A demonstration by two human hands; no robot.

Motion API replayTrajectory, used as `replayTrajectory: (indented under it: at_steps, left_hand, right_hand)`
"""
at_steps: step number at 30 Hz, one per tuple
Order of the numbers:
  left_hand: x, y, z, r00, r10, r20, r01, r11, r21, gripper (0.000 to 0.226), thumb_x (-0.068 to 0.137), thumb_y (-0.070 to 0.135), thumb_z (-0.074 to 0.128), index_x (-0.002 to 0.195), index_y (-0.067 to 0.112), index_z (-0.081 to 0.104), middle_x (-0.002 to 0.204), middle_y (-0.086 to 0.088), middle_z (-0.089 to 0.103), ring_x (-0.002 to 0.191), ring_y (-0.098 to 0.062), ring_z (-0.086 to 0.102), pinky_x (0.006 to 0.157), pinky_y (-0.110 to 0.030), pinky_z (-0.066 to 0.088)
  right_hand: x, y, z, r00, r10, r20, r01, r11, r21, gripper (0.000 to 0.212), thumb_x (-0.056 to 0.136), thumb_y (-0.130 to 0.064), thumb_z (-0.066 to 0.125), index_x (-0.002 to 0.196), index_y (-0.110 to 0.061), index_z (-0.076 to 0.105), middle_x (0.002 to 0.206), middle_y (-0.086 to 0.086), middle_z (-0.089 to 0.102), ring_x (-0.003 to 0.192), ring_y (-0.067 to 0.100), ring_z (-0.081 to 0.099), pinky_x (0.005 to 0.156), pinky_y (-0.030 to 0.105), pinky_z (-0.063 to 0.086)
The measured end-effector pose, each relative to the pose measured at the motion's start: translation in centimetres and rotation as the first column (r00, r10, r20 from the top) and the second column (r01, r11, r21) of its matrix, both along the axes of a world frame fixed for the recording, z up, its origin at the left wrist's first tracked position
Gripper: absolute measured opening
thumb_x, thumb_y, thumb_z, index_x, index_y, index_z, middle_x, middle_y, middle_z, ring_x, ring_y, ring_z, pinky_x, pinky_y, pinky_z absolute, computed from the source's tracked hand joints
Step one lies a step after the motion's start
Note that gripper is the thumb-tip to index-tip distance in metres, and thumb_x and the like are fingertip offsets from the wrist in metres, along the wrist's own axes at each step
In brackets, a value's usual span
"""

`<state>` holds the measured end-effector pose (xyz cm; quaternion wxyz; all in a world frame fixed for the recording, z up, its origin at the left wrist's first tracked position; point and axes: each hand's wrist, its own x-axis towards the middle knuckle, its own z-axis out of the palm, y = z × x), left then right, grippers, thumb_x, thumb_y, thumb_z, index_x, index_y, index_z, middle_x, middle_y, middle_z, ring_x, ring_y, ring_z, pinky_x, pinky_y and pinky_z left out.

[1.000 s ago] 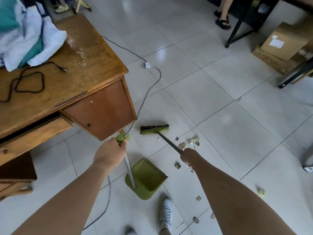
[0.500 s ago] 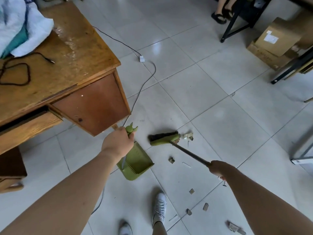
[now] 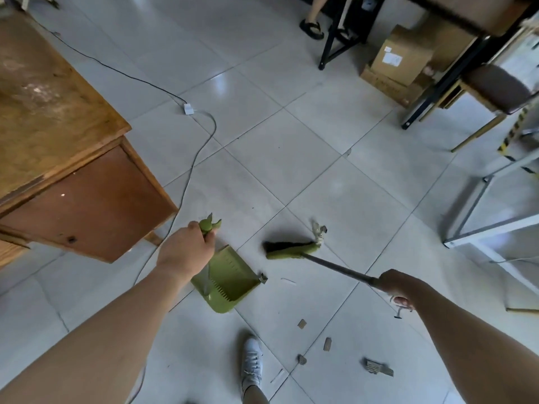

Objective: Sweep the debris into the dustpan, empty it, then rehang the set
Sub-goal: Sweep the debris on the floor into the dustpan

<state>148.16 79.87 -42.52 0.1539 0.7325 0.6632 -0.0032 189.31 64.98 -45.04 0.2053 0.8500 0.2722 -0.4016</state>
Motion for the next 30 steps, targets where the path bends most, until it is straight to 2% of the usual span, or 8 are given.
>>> replayTrajectory:
  at_steps: [2,5,11,16,20,23,27,30]
  left_hand:
    - [1.5,0.5,0.2,0.999,-0.001,0.033,0.001,1.0,-0.01,0.039,0.094,0.046,0.04,0.09,0.01,0.051,0.089,-0.015,0.067,0.084,-0.034,0.064,0.062,-0.032,0.039]
    - [3.8,0.9,0.2,0.999,-0.045,-0.009,0.045,0.999,-0.024,0.042,0.094,0.048,0.037,0.093,0.009,0.053,0.089,-0.014,0.067,0.084,-0.033,0.064,0.062,-0.032,0.037]
    - [6.5,1.0,-0.8,0.997,-0.067,0.029,0.069,0.994,-0.082,0.037,0.094,0.049,0.037,0.084,0.014,0.044,0.082,-0.012,0.064,0.073,-0.029,0.058,0.06,-0.031,0.038]
    - [5.8,2.2,-1.2,0.998,-0.055,0.031,0.057,0.994,-0.093,0.043,0.093,0.051,0.038,0.087,0.011,0.052,0.085,-0.014,0.066,0.081,-0.034,0.063,0.064,-0.034,0.046]
    - [4.2,3.2,-0.9,0.998,0.006,0.057,0.001,0.993,-0.118,0.044,0.093,0.051,0.04,0.093,0.011,0.056,0.083,-0.015,0.064,0.084,-0.036,0.064,0.069,-0.037,0.049]
    - [2.9,3.5,-0.4,0.999,0.035,0.027,-0.031,0.993,-0.115,0.045,0.094,0.05,0.04,0.101,0.01,0.059,0.091,-0.018,0.066,0.09,-0.037,0.062,0.074,-0.037,0.048]
    - [1.4,3.2,0.6,0.999,0.027,0.038,-0.021,0.991,-0.131,0.047,0.094,0.048,0.04,0.103,0.006,0.059,0.098,-0.021,0.064,0.096,-0.039,0.06,0.077,-0.037,0.046]
    - [0.2,2.4,0.9,0.999,-0.037,0.027,0.04,0.994,-0.106,0.048,0.094,0.049,0.039,0.102,0.005,0.058,0.099,-0.021,0.064,0.096,-0.039,0.06,0.076,-0.037,0.045]
  right_hand:
    - [1.5,-0.4,1.0,0.993,-0.114,-0.039,0.116,0.991,0.07,0.032,0.094,-0.032,0.049,0.07,-0.011,0.044,0.052,0.005,0.039,0.032,0.011,0.033,0.044,0.011,0.028]
    - [3.5,-0.7,1.4,0.961,-0.257,-0.1,0.268,0.956,0.117,0.025,0.092,-0.024,0.047,0.075,-0.006,0.045,0.053,0.008,0.041,0.036,0.012,0.034,0.046,0.016,0.032]
    - [2.8,2.3,-2.4,0.835,-0.489,-0.252,0.542,0.809,0.227,0.034,0.101,-0.029,0.041,0.076,-0.008,0.037,0.052,0.007,0.035,0.037,0.013,0.031,0.043,0.018,0.033]
    - [1.7,4.7,-5.7,0.784,-0.57,-0.246,0.621,0.736,0.271,0.031,0.101,-0.019,0.039,0.074,-0.003,0.04,0.051,0.008,0.04,0.041,0.016,0.037,0.046,0.022,0.032]
    - [1.3,4.5,-7.6,0.749,-0.632,-0.201,0.663,0.725,0.188,0.019,0.098,-0.015,0.036,0.091,-0.001,0.047,0.051,0.007,0.038,0.036,0.013,0.033,0.043,0.016,0.03]
    - [-0.2,3.1,-8.4,0.759,-0.626,-0.179,0.648,0.754,0.107,0.02,0.096,-0.013,0.034,0.088,0.0,0.047,0.047,0.005,0.037,0.039,0.013,0.032,0.049,0.021,0.028]
    - [-3.2,0.4,-7.5,0.766,-0.617,-0.183,0.632,0.775,0.032,0.017,0.095,-0.015,0.031,0.087,-0.005,0.041,0.033,0.002,0.034,0.033,0.011,0.03,0.046,0.017,0.028]
    - [-5.7,-1.5,-6.5,0.797,-0.574,-0.188,0.586,0.81,0.01,0.017,0.095,-0.015,0.031,0.09,-0.004,0.042,0.034,0.002,0.037,0.036,0.012,0.031,0.045,0.02,0.03]
